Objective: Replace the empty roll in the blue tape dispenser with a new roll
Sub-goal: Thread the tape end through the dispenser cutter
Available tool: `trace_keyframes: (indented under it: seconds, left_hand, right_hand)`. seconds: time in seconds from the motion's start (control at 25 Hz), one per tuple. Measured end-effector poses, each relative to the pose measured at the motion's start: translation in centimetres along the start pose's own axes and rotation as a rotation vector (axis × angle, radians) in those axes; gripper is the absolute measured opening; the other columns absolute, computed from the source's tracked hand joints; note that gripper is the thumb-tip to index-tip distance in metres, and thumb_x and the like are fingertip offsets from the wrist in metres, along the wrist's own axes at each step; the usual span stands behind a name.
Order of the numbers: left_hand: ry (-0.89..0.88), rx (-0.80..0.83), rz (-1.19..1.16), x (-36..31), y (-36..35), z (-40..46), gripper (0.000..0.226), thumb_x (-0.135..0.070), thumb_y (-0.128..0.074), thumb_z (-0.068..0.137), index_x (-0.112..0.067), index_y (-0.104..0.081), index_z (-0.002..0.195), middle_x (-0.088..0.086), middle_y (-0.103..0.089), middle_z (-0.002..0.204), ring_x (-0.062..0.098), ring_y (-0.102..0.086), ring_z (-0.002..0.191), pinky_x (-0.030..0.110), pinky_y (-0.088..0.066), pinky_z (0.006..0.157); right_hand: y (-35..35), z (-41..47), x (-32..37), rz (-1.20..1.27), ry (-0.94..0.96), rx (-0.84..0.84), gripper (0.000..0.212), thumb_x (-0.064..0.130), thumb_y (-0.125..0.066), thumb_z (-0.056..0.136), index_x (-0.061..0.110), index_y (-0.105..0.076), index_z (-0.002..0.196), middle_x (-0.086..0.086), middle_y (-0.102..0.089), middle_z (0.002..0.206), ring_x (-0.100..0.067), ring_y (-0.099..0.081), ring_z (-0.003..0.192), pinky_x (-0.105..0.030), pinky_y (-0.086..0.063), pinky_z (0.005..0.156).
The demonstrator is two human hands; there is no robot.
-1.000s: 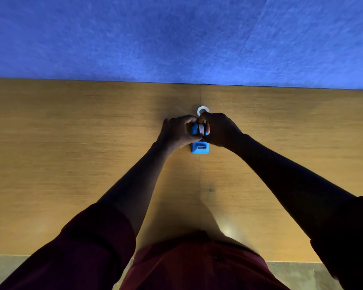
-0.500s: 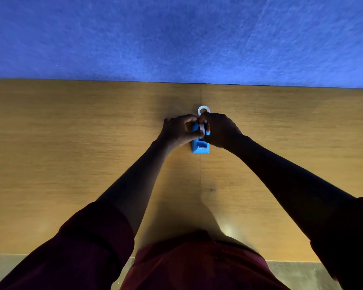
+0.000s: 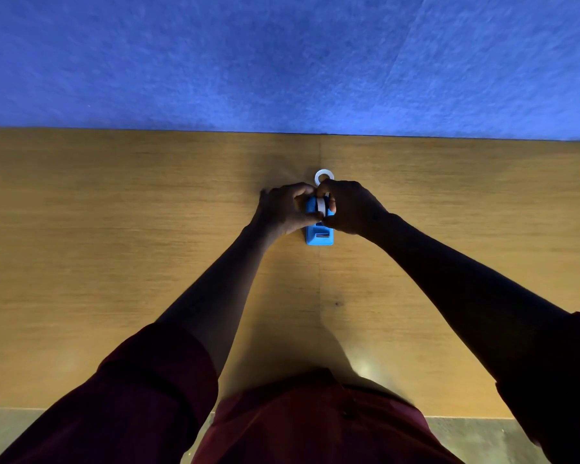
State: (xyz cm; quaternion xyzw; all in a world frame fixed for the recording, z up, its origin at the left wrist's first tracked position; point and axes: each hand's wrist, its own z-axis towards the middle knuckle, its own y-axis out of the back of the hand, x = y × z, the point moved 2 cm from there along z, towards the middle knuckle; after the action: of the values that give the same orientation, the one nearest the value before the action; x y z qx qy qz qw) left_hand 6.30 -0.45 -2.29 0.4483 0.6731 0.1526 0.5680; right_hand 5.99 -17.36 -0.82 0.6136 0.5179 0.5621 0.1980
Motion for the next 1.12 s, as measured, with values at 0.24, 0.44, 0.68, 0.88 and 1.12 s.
trace_keyframes:
  seconds: [0.24, 0.44, 0.68, 0.88, 1.12]
  left_hand:
    - [0.018, 0.029, -0.091, 0.52, -0.19, 0.27, 0.053, -0.053, -0.075, 0.084, -0.027, -0.063, 0.129, -0.007, -0.07, 0.126, 0.014, -0.062, 0.119, 0.052, -0.043, 0.11]
    - [0.019, -0.012, -0.098, 0.64, -0.36, 0.41, 0.048, -0.056, -0.074, 0.083, -0.03, -0.066, 0.123, -0.012, -0.071, 0.118, 0.01, -0.063, 0.114, 0.053, -0.04, 0.111]
    - [0.019, -0.019, -0.052, 0.75, -0.44, 0.41, 0.05, -0.054, -0.075, 0.082, -0.032, -0.064, 0.125, -0.012, -0.07, 0.124, 0.011, -0.062, 0.119, 0.047, -0.031, 0.113]
    - [0.026, -0.009, -0.004, 0.63, -0.48, 0.31, 0.057, -0.053, -0.078, 0.08, -0.031, -0.061, 0.13, -0.009, -0.068, 0.129, 0.014, -0.059, 0.122, 0.048, -0.031, 0.113]
    - [0.013, -0.013, -0.013, 0.56, -0.3, 0.16, 0.058, -0.049, -0.081, 0.078, -0.029, -0.064, 0.13, -0.007, -0.069, 0.129, 0.016, -0.06, 0.122, 0.048, -0.032, 0.113]
  right_hand:
    - [-0.53, -0.28, 0.06, 0.024, -0.031, -0.053, 0.04, 0.023, -0.082, 0.078, 0.018, -0.061, 0.112, -0.001, -0.069, 0.1, -0.013, -0.065, 0.086, -0.027, -0.054, 0.065]
    - [-0.59, -0.23, 0.16, 0.013, -0.044, -0.057, 0.036, 0.024, -0.08, 0.08, 0.021, -0.06, 0.11, 0.001, -0.068, 0.099, -0.013, -0.065, 0.087, -0.031, -0.058, 0.068]
    - [-0.74, 0.06, 0.06, -0.006, -0.051, -0.048, 0.044, 0.023, -0.083, 0.076, 0.022, -0.059, 0.113, 0.002, -0.068, 0.1, -0.011, -0.063, 0.085, -0.02, -0.048, 0.061]
    - [-0.44, -0.16, 0.28, 0.003, -0.038, -0.048, 0.042, 0.024, -0.081, 0.079, 0.02, -0.06, 0.114, 0.001, -0.069, 0.1, -0.014, -0.067, 0.088, -0.028, -0.056, 0.067]
    - [0.24, -0.89, 0.51, -0.003, -0.004, -0.066, 0.043, 0.024, -0.078, 0.083, 0.014, -0.059, 0.12, -0.005, -0.073, 0.103, -0.021, -0.071, 0.09, -0.036, -0.06, 0.072]
